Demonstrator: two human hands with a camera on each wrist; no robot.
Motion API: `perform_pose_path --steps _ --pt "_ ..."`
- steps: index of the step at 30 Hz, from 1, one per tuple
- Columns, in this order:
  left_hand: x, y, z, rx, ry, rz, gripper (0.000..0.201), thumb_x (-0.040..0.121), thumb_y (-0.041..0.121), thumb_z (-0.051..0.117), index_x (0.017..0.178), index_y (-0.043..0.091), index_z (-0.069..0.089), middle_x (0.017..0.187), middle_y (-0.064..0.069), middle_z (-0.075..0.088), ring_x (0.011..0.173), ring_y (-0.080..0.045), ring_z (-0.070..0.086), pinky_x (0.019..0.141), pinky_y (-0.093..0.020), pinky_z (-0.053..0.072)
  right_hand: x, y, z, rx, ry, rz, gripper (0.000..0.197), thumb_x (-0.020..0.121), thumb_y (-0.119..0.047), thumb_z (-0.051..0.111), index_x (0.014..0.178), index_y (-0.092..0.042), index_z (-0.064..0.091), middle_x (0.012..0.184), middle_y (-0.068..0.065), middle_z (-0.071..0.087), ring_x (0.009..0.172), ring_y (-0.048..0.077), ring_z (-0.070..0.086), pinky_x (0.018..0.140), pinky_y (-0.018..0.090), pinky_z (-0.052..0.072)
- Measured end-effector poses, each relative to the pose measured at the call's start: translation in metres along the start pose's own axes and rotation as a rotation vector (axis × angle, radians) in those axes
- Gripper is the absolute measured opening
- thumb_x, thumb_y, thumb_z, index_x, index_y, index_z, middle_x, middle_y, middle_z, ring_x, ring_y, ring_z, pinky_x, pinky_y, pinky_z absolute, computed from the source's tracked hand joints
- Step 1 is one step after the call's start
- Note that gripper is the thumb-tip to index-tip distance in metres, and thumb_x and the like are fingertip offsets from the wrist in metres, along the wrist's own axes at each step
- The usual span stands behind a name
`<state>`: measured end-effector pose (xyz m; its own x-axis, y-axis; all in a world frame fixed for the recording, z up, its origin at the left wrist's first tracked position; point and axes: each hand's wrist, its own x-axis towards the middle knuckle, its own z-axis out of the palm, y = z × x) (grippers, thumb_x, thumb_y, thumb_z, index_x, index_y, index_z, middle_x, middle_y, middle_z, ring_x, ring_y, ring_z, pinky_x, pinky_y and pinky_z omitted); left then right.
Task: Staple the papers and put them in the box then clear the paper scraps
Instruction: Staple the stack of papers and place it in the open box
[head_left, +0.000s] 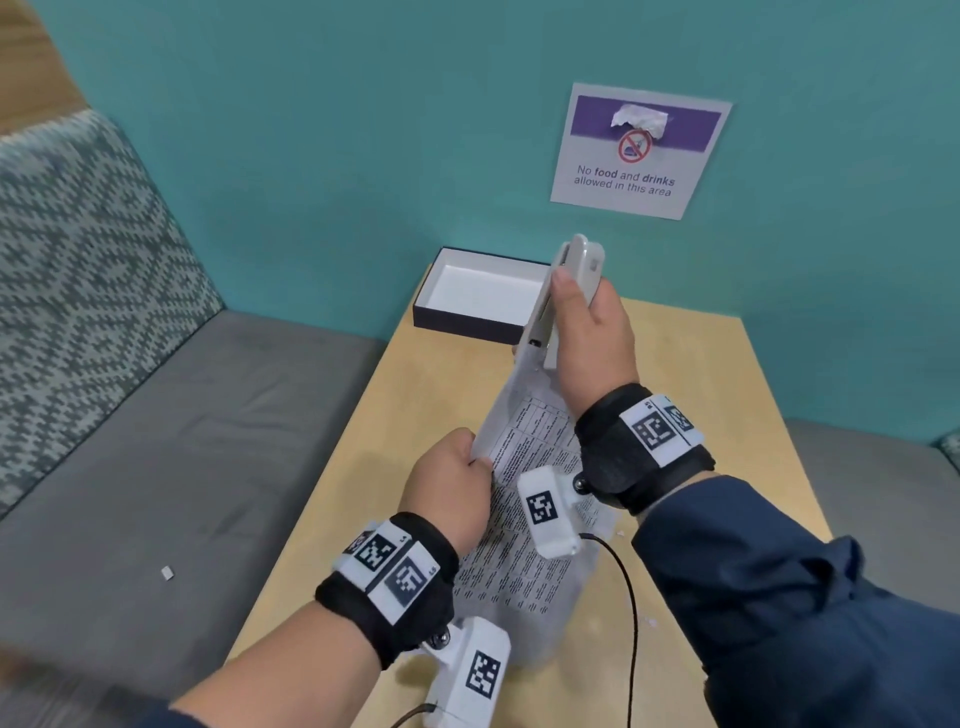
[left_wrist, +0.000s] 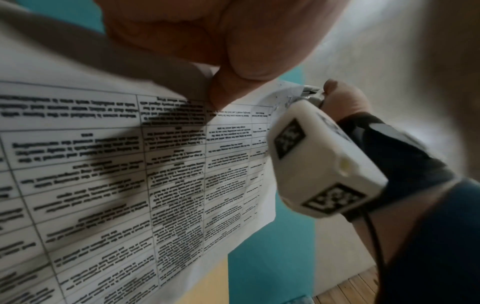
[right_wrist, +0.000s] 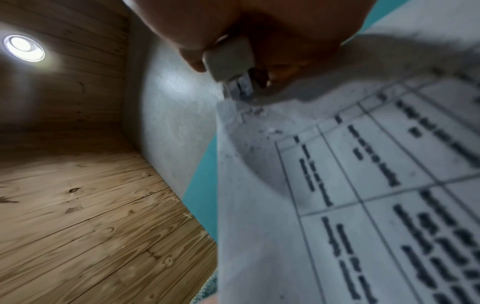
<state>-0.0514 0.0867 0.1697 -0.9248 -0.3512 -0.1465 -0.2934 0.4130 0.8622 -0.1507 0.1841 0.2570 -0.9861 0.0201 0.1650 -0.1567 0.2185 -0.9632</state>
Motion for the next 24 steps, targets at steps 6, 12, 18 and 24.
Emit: perform_pose_path --steps 6,12,18,24 --pt "-0.003 0.004 0.003 0.021 0.007 0.051 0.020 0.090 0.017 0.045 0.072 0.009 0.041 0.067 -0.011 0.054 0.059 -0.023 0.047 0.055 -0.033 0.042 0.005 -0.001 0.002 -0.038 0.106 -0.116 0.038 0.096 -0.049 0.043 0.091 -0.014 0.054 0.071 -0.011 0.052 0.066 0.006 0.050 0.065 0.028 0.040" --pt "-0.002 0.007 0.005 0.004 0.001 0.068 0.018 0.090 0.016 0.044 0.077 0.004 0.040 0.066 -0.009 0.050 0.058 -0.022 0.044 0.053 -0.035 0.042 0.010 0.002 0.003 -0.033 0.115 -0.133 0.033 0.096 -0.049 0.043 0.082 -0.019 0.049 0.066 -0.012 0.049 0.058 -0.001 0.046 0.060 0.024 0.038" --pt "0.001 0.009 0.009 -0.041 -0.014 0.063 0.021 0.088 0.017 0.044 0.072 0.008 0.035 0.062 -0.006 0.044 0.056 -0.021 0.039 0.052 -0.035 0.037 0.014 0.002 0.004 -0.004 0.147 -0.146 0.032 0.096 -0.048 0.045 0.076 -0.023 0.047 0.065 -0.012 0.049 0.056 0.000 0.044 0.057 0.019 0.037" --pt "-0.002 0.017 0.010 -0.027 -0.001 0.103 0.031 0.085 0.011 0.042 0.064 0.018 0.020 0.059 0.002 0.029 0.058 -0.018 0.025 0.053 -0.032 0.026 0.021 0.004 -0.001 0.014 0.179 -0.172 0.038 0.093 -0.049 0.051 0.068 -0.023 0.039 0.063 -0.010 0.041 0.055 0.007 0.039 0.054 0.019 0.034"
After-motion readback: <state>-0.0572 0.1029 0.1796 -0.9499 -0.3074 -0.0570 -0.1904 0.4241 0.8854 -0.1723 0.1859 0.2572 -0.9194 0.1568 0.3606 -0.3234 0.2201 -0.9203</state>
